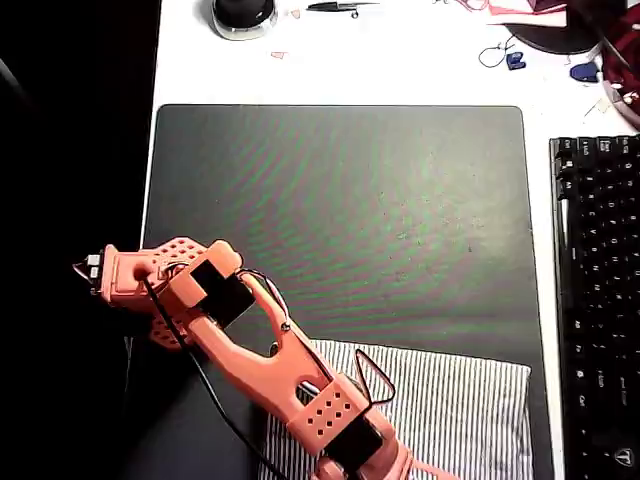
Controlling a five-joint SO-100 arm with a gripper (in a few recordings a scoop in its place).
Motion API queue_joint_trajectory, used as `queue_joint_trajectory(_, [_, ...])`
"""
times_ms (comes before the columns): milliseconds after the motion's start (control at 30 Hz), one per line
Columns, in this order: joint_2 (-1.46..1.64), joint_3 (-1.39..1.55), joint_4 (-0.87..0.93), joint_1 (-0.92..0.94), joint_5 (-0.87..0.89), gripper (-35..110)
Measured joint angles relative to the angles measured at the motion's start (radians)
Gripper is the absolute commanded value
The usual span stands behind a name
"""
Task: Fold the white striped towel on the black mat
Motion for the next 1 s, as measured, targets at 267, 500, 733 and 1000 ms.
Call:
queue_joint_trajectory(267, [-0.002,-0.187,0.153,0.064,-0.161,25])
queue_joint_trajectory(500, [-0.002,-0.336,0.324,0.041,-0.117,24])
queue_joint_trajectory(733, [0.018,-0.155,0.347,-0.143,0.04,25])
queue_joint_trajectory(1000, [0.055,0.166,0.144,-0.41,0.221,29])
